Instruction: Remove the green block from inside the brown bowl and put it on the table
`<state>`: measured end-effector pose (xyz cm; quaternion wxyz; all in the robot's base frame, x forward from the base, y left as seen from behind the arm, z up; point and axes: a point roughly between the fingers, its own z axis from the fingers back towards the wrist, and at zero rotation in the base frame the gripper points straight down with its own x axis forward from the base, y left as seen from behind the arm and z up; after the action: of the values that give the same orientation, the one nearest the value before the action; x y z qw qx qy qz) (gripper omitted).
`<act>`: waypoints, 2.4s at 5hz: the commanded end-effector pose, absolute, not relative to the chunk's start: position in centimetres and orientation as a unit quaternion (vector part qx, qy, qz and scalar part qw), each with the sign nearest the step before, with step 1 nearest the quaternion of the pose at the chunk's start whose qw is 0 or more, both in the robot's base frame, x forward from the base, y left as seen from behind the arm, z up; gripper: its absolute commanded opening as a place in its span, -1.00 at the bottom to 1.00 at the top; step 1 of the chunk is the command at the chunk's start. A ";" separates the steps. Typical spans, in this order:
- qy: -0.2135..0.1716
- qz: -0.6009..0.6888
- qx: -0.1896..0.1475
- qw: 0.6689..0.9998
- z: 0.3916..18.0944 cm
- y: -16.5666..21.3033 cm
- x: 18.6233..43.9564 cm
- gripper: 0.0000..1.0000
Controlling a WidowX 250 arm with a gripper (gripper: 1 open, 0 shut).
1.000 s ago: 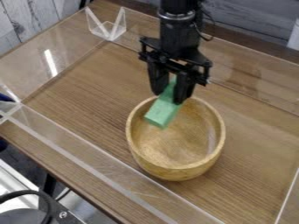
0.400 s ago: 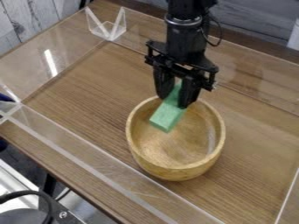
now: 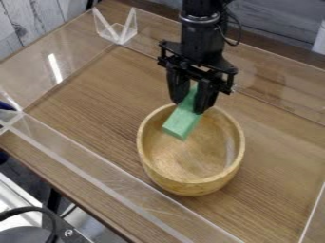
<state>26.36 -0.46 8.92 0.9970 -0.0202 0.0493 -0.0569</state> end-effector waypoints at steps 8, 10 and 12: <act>0.021 0.017 -0.004 1.000 9.4 9.7 25.7 -1.00; 0.025 0.013 -0.001 1.000 8.7 9.9 25.5 -1.00; 0.029 0.013 -0.001 0.999 8.4 9.7 25.3 -1.00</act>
<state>25.06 9.46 7.87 0.9991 -0.0091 0.0383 0.0163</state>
